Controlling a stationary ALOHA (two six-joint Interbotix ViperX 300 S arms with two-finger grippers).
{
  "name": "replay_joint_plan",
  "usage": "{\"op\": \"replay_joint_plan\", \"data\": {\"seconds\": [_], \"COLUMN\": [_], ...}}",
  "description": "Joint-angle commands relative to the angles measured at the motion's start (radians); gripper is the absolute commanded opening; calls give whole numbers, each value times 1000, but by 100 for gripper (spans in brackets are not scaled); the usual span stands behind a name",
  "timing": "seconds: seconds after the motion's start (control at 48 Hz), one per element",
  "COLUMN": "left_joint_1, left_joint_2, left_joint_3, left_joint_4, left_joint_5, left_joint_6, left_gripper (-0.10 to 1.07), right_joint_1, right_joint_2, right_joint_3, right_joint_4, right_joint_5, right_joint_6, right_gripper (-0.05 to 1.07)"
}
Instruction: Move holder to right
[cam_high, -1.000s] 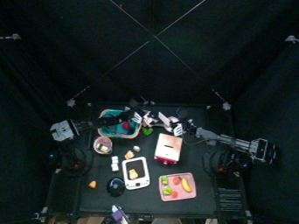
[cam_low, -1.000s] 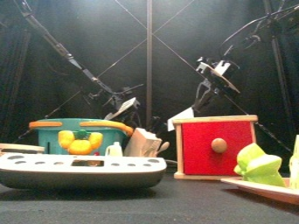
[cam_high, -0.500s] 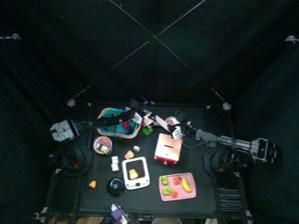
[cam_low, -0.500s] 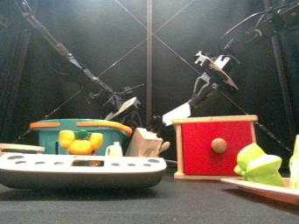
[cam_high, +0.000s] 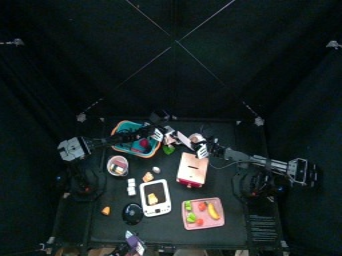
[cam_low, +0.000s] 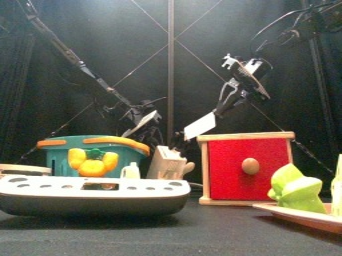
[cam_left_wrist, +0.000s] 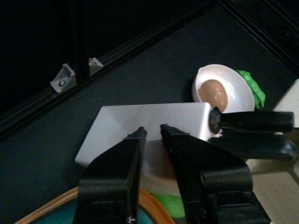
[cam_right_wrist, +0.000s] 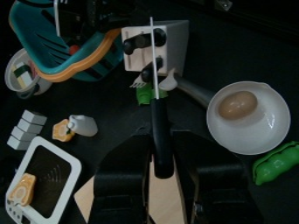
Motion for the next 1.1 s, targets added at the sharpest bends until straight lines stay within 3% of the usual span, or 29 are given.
{"op": "replay_joint_plan", "data": {"seconds": [0.0, 0.521, 0.896, 1.083], "left_joint_1": [15, 41, 35, 21], "left_joint_2": [-9, 20, -26, -64], "left_joint_3": [-2, -31, -2, 26], "left_joint_4": [-3, -2, 8, 9], "left_joint_5": [8, 32, 6, -54], "left_joint_6": [-3, -3, -3, -3], "left_gripper": [68, 68, 67, 67], "right_joint_1": [0, 0, 0, 0], "right_joint_2": [-26, -26, -26, -31], "right_joint_3": [-18, -14, -6, -2], "right_joint_4": [-3, -5, -5, -5], "right_joint_5": [-6, -3, -3, -3], "right_joint_6": [-2, -2, -2, -2], "right_gripper": [54, 54, 54, 54]}}
